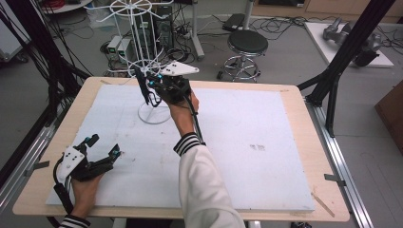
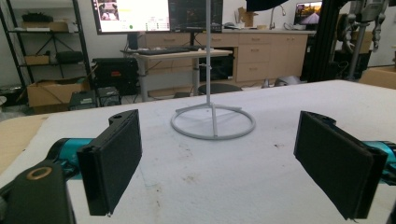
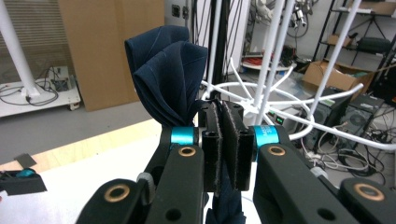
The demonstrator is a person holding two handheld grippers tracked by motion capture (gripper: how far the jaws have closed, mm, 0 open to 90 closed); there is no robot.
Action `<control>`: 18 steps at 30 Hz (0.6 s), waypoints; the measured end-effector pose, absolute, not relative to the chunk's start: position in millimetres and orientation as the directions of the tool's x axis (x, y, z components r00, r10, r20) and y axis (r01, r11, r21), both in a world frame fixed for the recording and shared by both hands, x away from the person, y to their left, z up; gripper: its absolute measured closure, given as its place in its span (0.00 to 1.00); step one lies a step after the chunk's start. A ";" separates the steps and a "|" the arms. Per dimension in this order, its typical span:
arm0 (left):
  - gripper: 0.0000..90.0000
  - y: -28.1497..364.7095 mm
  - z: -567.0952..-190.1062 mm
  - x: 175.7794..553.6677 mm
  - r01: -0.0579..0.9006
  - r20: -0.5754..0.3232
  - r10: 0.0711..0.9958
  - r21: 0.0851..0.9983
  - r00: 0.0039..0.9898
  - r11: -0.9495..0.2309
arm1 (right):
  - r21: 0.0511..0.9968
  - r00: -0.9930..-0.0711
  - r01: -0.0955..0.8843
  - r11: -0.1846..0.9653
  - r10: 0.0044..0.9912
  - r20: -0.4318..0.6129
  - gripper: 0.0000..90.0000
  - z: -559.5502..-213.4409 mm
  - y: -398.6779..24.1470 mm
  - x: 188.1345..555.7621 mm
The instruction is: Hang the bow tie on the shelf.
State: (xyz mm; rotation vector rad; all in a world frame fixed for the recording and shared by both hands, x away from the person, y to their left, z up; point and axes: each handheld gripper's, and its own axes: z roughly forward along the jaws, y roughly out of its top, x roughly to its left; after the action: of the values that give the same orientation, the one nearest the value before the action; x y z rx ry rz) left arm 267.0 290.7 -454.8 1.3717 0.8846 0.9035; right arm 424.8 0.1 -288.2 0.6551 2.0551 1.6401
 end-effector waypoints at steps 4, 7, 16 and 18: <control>0.17 290.7 -454.8 267.0 -0.014 0.005 0.913 1.000 0.408 0.001 | 0.976 -0.789 0.105 0.190 0.614 -0.034 0.96 -289.6 -1.6 427.1; 0.17 290.6 -454.8 266.9 -0.015 0.004 0.913 1.000 0.408 0.002 | 0.974 -0.786 0.110 0.199 0.617 -0.037 0.96 -291.4 -1.4 429.2; 0.17 290.8 -454.8 266.5 -0.014 0.004 0.913 1.000 0.408 0.002 | 0.965 -0.780 0.130 0.226 0.625 -0.041 0.95 -295.3 0.2 431.7; 0.17 291.1 -454.8 266.3 -0.014 0.007 0.913 1.000 0.408 -0.001 | 0.963 -0.780 0.134 0.234 0.624 -0.043 0.95 -295.9 0.7 431.9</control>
State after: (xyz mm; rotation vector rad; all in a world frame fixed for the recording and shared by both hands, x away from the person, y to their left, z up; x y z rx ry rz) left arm 266.3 291.1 -454.8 1.3724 0.8831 0.9031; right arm 431.9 0.7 -295.9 0.6961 2.0918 1.5670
